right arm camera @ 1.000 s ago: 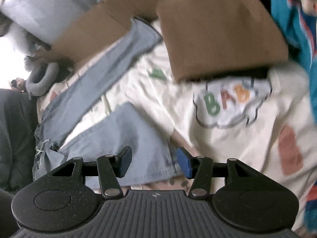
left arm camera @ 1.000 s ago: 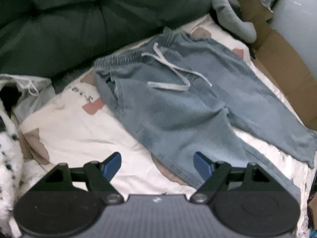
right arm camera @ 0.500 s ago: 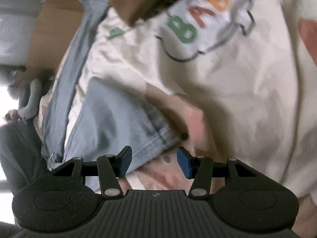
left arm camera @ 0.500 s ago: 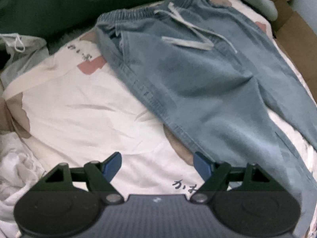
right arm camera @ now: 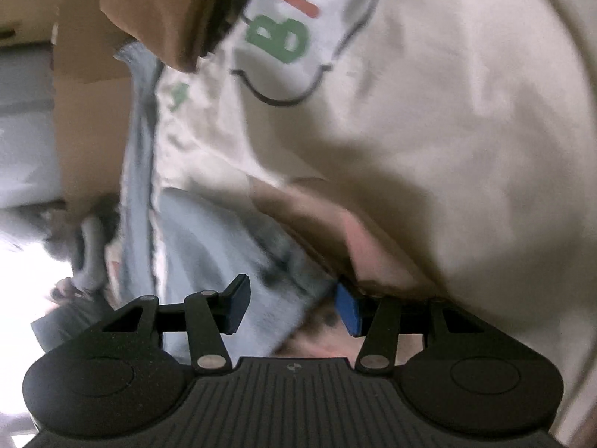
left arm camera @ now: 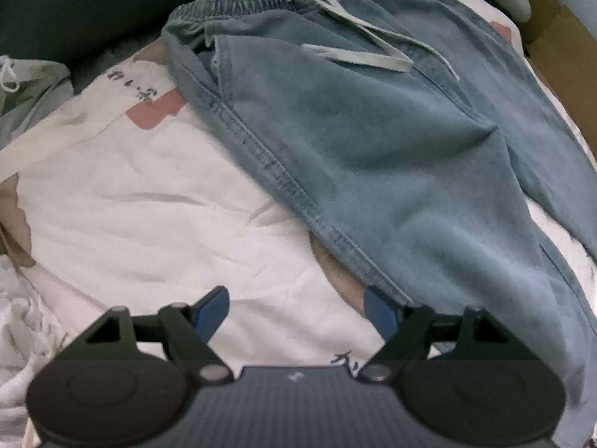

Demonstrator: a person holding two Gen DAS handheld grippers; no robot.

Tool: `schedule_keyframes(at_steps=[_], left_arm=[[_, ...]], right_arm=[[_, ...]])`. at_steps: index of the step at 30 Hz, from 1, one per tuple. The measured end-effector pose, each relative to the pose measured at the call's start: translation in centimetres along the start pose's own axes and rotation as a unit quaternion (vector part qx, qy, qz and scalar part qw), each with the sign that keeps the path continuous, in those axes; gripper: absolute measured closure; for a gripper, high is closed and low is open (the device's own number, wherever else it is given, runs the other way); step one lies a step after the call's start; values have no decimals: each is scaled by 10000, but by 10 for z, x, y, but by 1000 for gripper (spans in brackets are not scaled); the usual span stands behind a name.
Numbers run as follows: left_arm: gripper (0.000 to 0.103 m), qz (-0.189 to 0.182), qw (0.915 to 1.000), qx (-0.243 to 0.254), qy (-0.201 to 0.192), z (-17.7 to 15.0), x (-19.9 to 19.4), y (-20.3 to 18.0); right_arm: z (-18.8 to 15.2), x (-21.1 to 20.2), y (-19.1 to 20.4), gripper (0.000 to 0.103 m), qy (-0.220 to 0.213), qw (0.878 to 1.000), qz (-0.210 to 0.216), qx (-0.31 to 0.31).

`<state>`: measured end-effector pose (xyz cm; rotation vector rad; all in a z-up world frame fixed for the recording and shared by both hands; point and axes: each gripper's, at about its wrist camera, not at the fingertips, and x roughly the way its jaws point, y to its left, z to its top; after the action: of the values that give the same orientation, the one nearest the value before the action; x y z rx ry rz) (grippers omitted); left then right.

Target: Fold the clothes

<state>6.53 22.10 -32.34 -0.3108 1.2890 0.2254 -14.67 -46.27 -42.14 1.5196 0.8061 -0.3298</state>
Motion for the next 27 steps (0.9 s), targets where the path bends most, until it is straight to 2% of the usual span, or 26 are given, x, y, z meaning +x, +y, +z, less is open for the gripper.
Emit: schedule_keyframes(at_steps=[3, 7, 11, 17, 20, 23, 27], left_arm=[[22, -49, 10000, -51, -27, 3, -1, 1], [22, -144, 9996, -233, -47, 5, -1, 2], [22, -307, 9983, -491, -54, 6, 1, 7], [25, -539, 9931, -1029, -141, 9, 9, 17], [34, -635, 9902, -1228, -175, 11, 15, 20], [42, -768, 9858, -1474, -243, 14, 22, 26], [42, -973, 9787, -1766, -390, 21, 29, 33]], right_arm=[[4, -5, 12, 51, -53, 9994, 330, -57], [7, -10, 21, 54, -24, 9952, 971, -69], [10, -4, 30, 54, 119, 9927, 1183, -181], [12, 17, 50, 56, 555, 9936, 620, -766], [10, 22, 59, 82, 700, 9910, 75, -1138], [7, 18, 68, 88, 682, 9856, -351, -1509], [3, -4, 87, 94, 501, 9817, -542, -1757]])
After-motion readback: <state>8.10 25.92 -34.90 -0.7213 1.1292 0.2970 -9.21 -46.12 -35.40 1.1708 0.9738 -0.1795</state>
